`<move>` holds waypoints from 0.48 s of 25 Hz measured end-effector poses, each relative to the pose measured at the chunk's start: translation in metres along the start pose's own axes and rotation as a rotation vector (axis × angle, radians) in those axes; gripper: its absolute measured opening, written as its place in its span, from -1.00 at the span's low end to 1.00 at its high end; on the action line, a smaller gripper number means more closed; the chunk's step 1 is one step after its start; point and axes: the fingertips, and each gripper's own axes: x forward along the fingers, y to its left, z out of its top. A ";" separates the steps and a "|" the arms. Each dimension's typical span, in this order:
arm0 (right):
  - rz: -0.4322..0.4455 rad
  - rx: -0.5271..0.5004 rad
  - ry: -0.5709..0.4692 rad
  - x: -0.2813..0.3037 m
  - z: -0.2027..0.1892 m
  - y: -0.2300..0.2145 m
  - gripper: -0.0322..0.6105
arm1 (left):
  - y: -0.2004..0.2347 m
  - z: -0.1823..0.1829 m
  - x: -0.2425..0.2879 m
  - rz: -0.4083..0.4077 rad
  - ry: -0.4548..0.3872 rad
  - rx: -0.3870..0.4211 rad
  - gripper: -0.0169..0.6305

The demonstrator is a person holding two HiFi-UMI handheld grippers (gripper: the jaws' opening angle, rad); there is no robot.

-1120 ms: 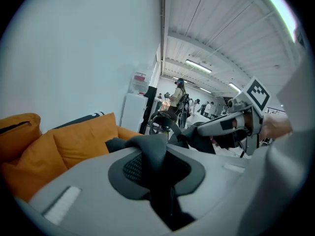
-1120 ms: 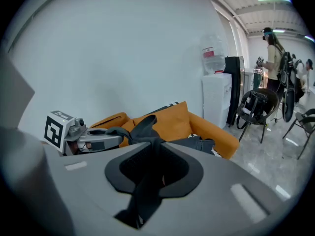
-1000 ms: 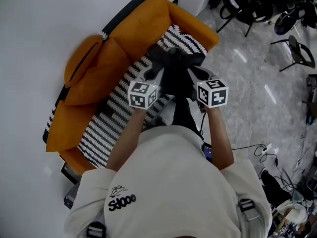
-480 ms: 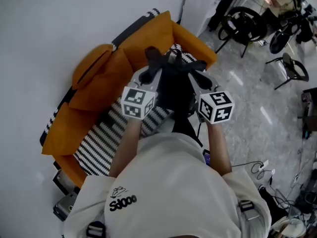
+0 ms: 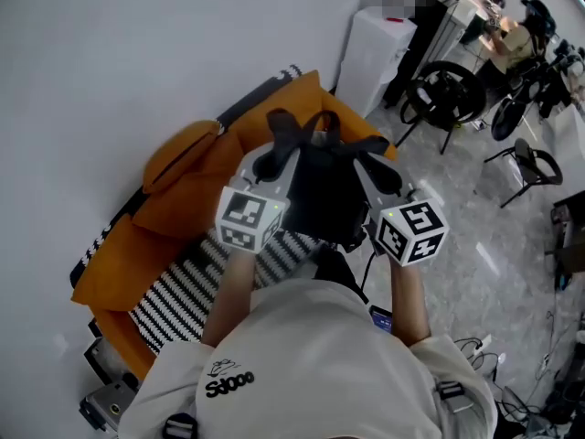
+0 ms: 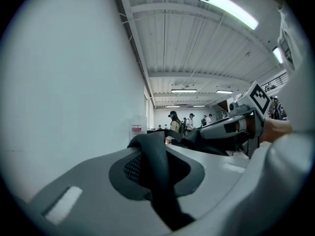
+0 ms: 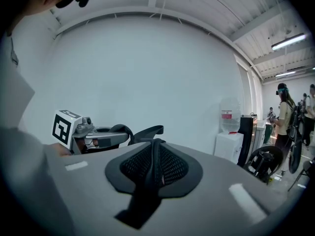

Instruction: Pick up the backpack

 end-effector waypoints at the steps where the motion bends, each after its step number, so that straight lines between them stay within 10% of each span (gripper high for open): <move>1: 0.000 -0.002 -0.009 -0.002 0.006 0.000 -0.72 | -0.001 0.007 0.000 0.005 -0.005 0.016 -0.80; 12: 0.008 -0.041 -0.072 -0.020 0.060 0.008 -0.73 | -0.006 0.066 -0.005 0.010 -0.069 0.110 -0.80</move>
